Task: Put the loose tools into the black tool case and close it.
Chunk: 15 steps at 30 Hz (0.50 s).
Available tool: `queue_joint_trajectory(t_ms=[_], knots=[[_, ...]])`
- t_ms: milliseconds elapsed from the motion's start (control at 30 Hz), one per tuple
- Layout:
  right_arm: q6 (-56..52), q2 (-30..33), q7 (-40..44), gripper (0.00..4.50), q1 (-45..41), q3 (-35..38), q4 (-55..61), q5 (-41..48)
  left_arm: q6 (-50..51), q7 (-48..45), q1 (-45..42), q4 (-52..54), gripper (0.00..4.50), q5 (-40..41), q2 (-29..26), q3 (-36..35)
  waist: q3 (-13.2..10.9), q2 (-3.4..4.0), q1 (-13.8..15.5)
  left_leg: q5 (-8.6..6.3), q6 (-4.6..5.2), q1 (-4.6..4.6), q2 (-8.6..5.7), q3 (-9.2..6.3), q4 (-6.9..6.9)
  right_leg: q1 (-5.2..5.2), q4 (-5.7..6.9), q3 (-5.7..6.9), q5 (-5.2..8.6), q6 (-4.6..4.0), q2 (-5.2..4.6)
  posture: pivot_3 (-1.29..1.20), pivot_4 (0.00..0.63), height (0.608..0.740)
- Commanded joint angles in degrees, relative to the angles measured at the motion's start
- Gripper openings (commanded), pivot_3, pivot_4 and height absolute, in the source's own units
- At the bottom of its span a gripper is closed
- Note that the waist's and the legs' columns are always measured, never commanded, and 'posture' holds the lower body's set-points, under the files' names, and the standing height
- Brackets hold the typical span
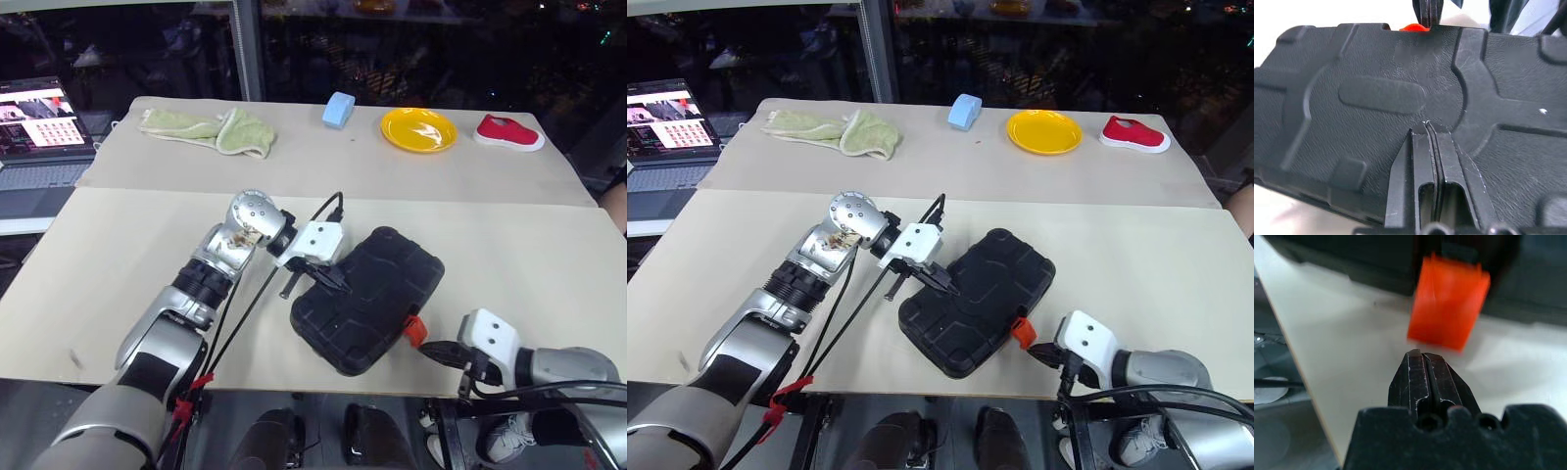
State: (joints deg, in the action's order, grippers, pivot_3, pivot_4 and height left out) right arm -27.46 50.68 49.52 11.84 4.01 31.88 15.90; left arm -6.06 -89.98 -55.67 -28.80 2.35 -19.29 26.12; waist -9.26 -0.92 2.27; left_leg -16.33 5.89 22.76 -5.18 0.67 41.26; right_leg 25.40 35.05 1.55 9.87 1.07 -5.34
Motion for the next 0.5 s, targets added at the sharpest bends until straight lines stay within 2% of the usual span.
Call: queue_joint_trajectory(t_ms=[33,233,400,500], knots=[[-2.47,-0.79,-1.03,0.0,-2.5,1.72,2.59,2.32,0.12,0.14,0.87,-1.69,0.08,-2.05,0.3,1.53,0.0,0.0,0.0,-0.02,0.06,-0.08,0.0,0.0,0.0,-0.1,-0.03,0.01,0.01,0.02,0.0,0.0,0.15,0.732],[-5.63,-0.02,-0.18,0.0,-2.09,3.95,5.99,5.5,-0.24,0.88,0.86,-2.64,0.08,-2.08,0.65,1.03,0.0,0.0,-0.12,0.1,0.27,-0.17,0.0,-0.01,0.0,-0.15,-0.01,0.02,0.02,0.05,0.01,0.0,0.15,0.732],[-5.72,0.76,0.41,0.0,0.94,4.96,6.72,5.18,-0.45,1.35,0.85,-2.88,0.08,-2.14,0.84,0.89,0.01,-0.01,-0.01,0.09,0.25,-0.19,0.0,-0.01,-0.01,-0.18,-0.01,0.02,0.02,0.05,0.02,0.0,0.15,0.732],[-4.21,0.0,-0.89,0.0,2.52,2.85,5.17,2.95,-0.39,1.73,0.94,-2.47,0.08,-2.16,1.15,1.0,0.01,-0.01,0.0,0.0,0.12,-0.21,0.0,-0.03,0.01,-0.23,-0.03,0.02,0.02,0.06,0.01,0.0,0.15,0.732]])
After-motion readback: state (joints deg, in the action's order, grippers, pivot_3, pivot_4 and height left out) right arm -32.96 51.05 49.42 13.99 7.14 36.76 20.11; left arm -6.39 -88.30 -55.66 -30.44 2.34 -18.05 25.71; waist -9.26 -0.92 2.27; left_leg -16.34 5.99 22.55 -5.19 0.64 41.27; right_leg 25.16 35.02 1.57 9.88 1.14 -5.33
